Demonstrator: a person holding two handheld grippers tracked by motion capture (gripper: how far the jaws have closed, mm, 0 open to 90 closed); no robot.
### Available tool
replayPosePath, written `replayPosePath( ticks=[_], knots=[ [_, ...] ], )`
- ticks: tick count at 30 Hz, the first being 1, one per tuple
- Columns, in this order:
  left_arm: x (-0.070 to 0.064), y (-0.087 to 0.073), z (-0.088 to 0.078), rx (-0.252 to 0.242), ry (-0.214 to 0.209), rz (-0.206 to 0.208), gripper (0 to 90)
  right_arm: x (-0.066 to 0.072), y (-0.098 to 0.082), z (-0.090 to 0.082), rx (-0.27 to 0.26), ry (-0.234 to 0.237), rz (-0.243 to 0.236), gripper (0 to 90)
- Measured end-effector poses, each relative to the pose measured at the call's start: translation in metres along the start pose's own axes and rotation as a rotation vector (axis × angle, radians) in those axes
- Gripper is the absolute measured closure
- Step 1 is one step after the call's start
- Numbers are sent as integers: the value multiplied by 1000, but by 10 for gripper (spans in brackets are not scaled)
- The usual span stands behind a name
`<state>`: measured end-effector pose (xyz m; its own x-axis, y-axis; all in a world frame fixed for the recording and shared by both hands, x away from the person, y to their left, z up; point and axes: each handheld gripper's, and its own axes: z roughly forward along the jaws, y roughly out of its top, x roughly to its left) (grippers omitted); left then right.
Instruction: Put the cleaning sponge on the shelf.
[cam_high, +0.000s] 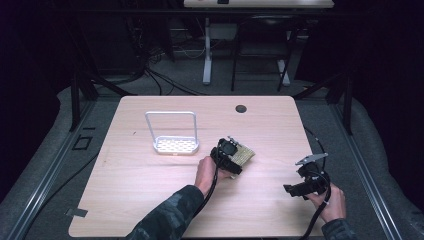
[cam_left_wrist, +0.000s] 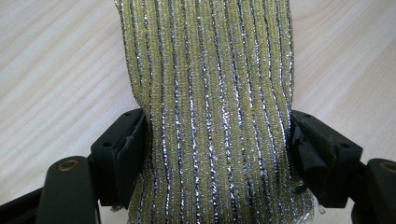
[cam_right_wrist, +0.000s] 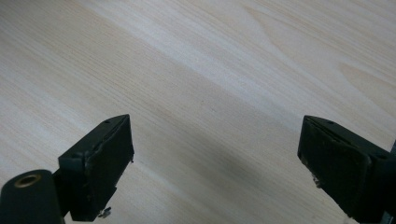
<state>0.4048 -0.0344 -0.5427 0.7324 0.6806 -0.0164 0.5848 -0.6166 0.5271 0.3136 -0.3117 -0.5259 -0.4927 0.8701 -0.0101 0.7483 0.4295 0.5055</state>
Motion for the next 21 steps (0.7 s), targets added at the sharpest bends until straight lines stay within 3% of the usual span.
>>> replayPosePath(
  ticks=[10,21],
  knots=[
    [6,-20,-24,-13,3,30,251,1,1,1,3,0,-5,100],
    [21,-45,-52,-31,15,33,259,3,2,2,3,9,-4,110]
  ],
)
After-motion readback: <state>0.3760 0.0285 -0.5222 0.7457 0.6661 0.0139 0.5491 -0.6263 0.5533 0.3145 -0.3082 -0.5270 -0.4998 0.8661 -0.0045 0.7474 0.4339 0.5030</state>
